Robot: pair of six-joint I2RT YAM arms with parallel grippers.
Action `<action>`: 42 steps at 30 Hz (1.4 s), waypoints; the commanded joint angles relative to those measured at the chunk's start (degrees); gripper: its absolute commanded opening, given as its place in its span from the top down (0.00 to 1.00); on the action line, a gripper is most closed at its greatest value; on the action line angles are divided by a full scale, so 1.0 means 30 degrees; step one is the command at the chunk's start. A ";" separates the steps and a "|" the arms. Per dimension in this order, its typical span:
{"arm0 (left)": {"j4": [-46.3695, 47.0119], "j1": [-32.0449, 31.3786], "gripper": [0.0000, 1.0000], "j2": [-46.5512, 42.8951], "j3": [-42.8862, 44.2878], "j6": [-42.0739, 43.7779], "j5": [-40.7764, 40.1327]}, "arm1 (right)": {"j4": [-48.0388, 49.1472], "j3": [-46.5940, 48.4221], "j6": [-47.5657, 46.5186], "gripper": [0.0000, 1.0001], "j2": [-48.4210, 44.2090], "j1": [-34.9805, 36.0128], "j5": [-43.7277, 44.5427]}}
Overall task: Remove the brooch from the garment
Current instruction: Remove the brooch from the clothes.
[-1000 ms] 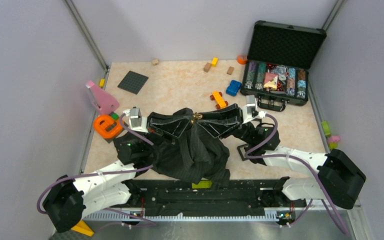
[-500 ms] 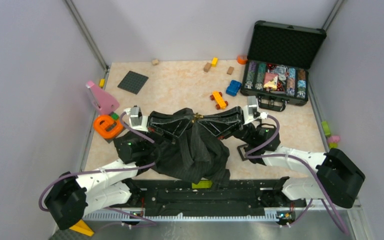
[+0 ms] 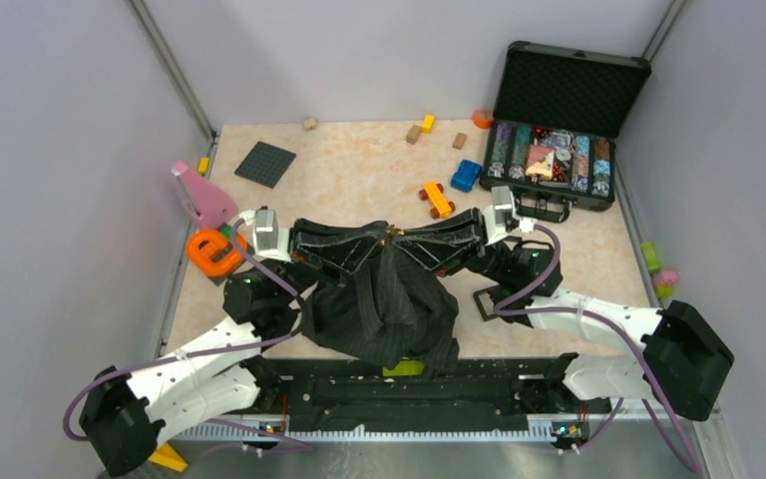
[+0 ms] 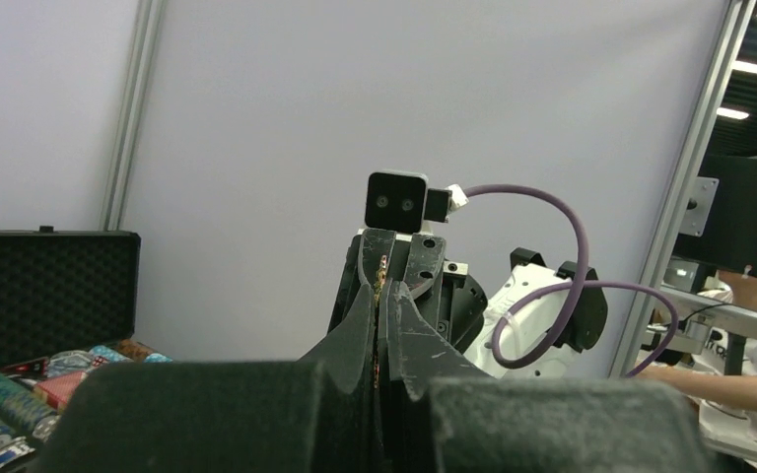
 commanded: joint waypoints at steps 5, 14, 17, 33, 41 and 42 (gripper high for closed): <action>-0.0852 -0.0258 1.00 -0.0187 -0.0484 0.0598 0.2046 | -0.0181 0.0562 0.0426 1.00 0.0268 0.0140 -0.0696; -0.3486 -0.0264 1.00 -0.0325 -0.0236 0.1562 0.2260 | -0.5007 0.2389 -0.0584 1.00 0.0125 0.0152 -0.2722; -0.4054 -0.0266 1.00 -0.0628 -0.0359 0.2048 0.1825 | -0.5021 0.1990 -0.0693 1.00 -0.0182 0.0137 -0.2252; -1.0913 -0.0271 1.00 -0.1304 0.0942 0.5094 0.0963 | -0.8254 0.2650 -0.2600 1.00 -0.0629 0.0136 -0.3005; -0.6799 -0.0248 1.00 -0.1435 -0.1099 0.3153 -0.0675 | -0.3267 0.0628 -0.1306 1.00 -0.0832 0.0136 -0.1729; -0.6707 -0.0268 1.00 -0.1532 -0.1201 0.3146 -0.0759 | -0.3622 0.0620 -0.1444 1.00 -0.0940 0.0136 -0.1840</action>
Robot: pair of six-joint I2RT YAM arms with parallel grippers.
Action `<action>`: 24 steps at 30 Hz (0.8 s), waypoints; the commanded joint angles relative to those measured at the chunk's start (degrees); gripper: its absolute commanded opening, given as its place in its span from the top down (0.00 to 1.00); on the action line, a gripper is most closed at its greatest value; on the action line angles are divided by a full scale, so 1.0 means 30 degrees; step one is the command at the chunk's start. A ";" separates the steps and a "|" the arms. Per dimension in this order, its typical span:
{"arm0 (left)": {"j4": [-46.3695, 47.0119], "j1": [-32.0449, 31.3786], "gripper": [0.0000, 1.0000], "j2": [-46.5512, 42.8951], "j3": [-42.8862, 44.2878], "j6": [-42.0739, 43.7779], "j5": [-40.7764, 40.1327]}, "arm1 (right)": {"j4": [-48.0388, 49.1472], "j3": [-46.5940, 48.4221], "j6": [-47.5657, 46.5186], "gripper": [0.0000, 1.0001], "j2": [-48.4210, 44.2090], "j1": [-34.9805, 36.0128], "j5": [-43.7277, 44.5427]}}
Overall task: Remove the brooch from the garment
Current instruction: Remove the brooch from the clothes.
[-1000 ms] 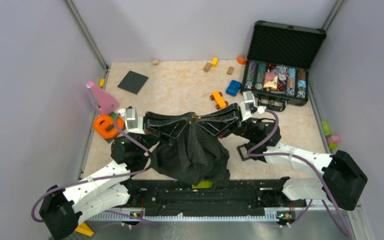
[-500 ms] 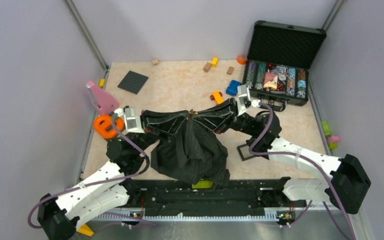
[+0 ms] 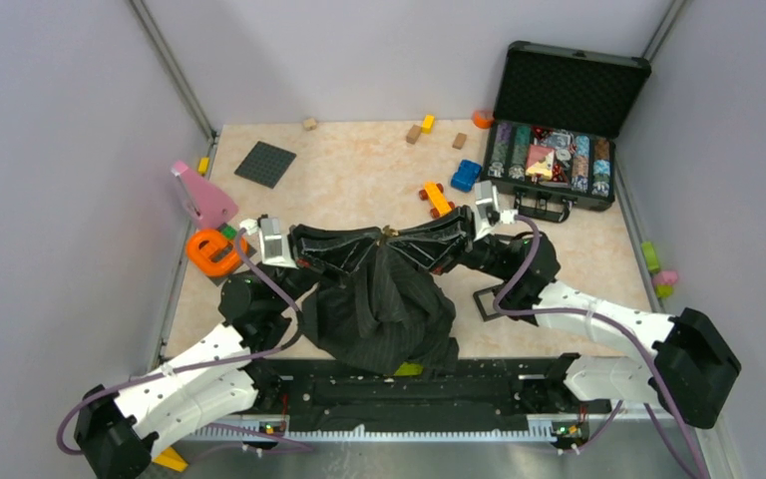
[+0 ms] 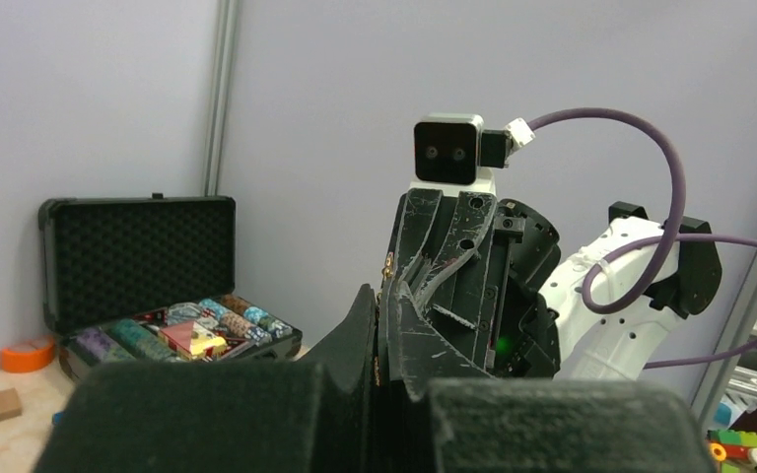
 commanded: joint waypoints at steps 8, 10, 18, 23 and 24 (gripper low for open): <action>-0.7357 -0.0339 0.40 -0.1509 0.0782 0.0847 0.0910 | -0.4431 0.0950 -0.0777 1.00 -0.1288 -0.0183 -0.2895; -0.8432 -0.0306 0.42 -0.2325 0.0829 0.1107 0.0531 | -0.5938 0.0972 -0.1102 1.00 -0.1817 -0.0458 -0.3085; -0.9179 0.0149 0.38 -0.2954 0.0491 -0.0550 0.3134 | -1.0846 0.1868 -0.1742 1.00 -0.2252 -0.1580 -0.5139; -0.9270 0.0941 0.37 -0.2560 0.0649 -0.1555 0.5421 | -1.3597 0.2775 -0.2911 1.00 -0.2351 -0.1778 -0.6700; -0.9068 0.1111 0.38 -0.2467 0.0631 -0.1811 0.5768 | -1.4197 0.2943 -0.3255 1.00 -0.2367 -0.1784 -0.6936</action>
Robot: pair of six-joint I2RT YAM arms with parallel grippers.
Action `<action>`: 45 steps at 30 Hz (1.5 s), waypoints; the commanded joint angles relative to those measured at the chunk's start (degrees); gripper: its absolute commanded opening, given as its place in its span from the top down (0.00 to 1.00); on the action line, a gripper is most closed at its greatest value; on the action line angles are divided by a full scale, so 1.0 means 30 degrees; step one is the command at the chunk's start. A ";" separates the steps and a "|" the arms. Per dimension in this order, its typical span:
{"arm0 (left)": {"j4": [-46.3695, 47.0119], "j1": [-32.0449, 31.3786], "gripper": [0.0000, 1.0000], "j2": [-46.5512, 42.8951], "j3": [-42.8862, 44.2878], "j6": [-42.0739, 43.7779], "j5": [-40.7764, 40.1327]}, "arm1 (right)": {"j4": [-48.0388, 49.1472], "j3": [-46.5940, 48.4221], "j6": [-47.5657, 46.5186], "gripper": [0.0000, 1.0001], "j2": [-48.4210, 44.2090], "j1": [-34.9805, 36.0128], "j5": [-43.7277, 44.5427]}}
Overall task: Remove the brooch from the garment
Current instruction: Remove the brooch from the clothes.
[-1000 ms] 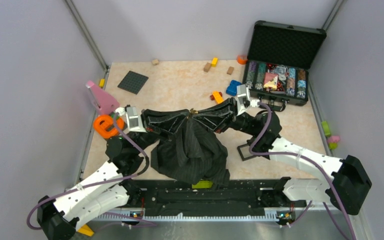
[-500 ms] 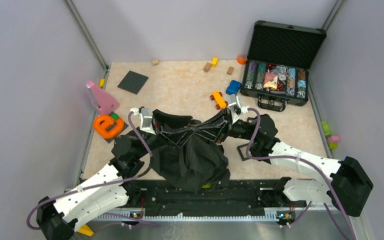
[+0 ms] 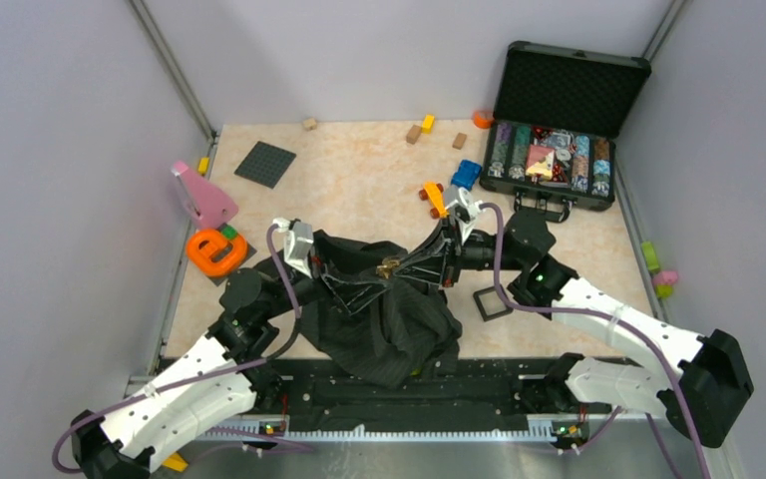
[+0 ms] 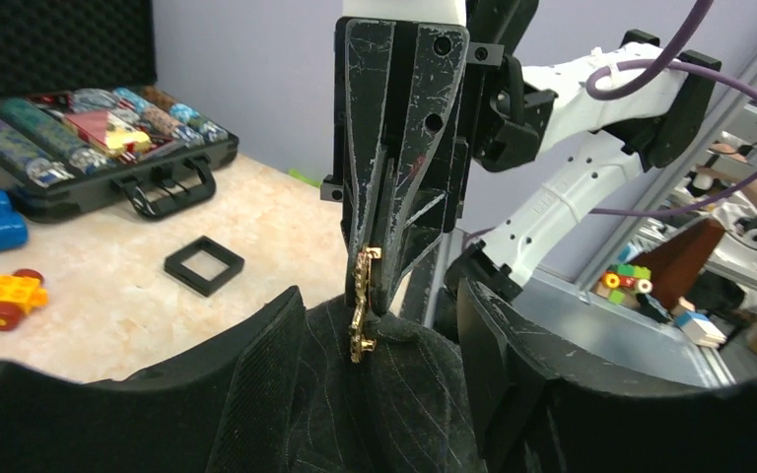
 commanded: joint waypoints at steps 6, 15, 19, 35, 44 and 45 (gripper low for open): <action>0.0491 0.1443 0.61 0.0779 0.0644 -0.1760 0.3480 | -0.4321 0.2201 -0.2257 1.00 -0.0447 -0.0226 -0.2861; -0.0309 0.1569 0.97 0.1098 0.0838 -0.1190 0.3867 | -0.5054 0.2451 -0.2595 1.00 -0.0128 -0.0264 -0.3029; -0.0077 0.1581 1.00 0.1293 0.0665 -0.1008 0.3680 | -0.3969 0.2003 -0.1881 1.00 -0.0146 -0.0263 -0.2800; -0.1669 0.1571 0.99 0.2471 0.1138 0.0524 0.5111 | -0.4661 0.2532 -0.2239 1.00 0.0600 -0.0267 -0.3135; -0.2092 0.1583 1.00 0.1985 0.1037 0.1134 0.4615 | -0.4261 0.2451 -0.1928 0.91 0.0619 -0.0251 -0.2603; -0.1901 0.1596 1.00 0.1674 0.0847 0.1081 0.4182 | -0.4082 0.2288 -0.1787 0.80 0.0531 -0.0267 -0.2272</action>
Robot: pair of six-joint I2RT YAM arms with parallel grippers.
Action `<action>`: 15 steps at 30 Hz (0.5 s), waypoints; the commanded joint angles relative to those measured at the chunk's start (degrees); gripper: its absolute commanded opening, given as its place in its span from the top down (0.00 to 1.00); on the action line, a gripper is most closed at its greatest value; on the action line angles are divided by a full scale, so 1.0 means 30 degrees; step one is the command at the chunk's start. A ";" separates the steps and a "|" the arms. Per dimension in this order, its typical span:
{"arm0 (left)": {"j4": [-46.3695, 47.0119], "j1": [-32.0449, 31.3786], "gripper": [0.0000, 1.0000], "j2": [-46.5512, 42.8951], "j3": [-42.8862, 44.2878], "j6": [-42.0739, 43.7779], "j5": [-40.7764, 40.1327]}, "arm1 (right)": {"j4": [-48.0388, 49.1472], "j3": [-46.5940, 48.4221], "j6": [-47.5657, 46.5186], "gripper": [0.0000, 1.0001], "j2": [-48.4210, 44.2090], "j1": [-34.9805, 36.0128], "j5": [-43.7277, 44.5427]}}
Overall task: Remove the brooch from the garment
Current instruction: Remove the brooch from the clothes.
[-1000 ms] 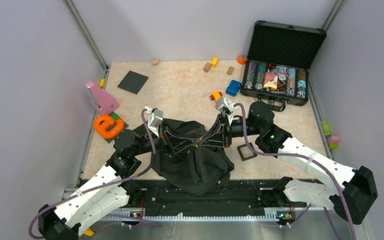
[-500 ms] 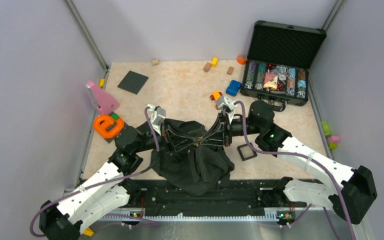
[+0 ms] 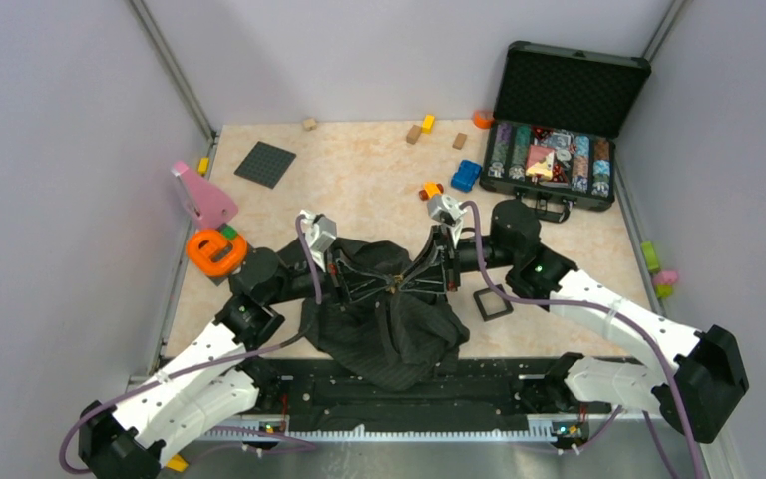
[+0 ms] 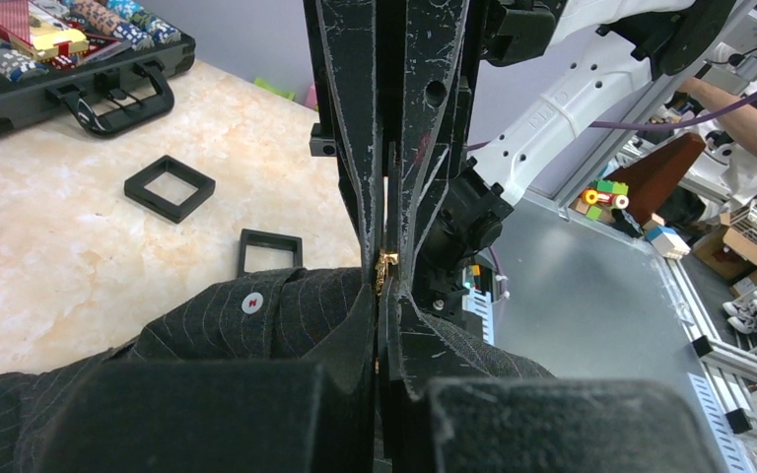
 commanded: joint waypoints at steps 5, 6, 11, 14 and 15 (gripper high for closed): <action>0.3011 -0.0155 1.00 -0.2083 -0.1509 -0.0807 -0.2377 | 0.3286 -0.0100 0.1164 0.75 -0.0823 0.0217 0.1322; 0.3484 -0.0139 1.00 -0.2168 -0.1679 -0.1064 -0.2414 | 0.3456 -0.0202 0.1260 0.77 -0.0842 0.0231 0.1264; 0.4827 -0.0129 1.00 -0.2375 -0.2267 -0.1811 -0.3016 | 0.4183 -0.0552 0.1637 0.64 -0.0893 0.0228 0.0681; 0.4829 -0.0133 1.00 -0.2689 -0.2498 -0.1708 -0.3737 | 0.4482 -0.0837 0.1747 0.47 -0.1321 0.0227 0.1087; 0.4872 -0.0137 1.00 -0.2841 -0.2634 -0.1701 -0.4053 | 0.4492 -0.0957 0.1746 0.44 -0.1497 0.0206 0.1367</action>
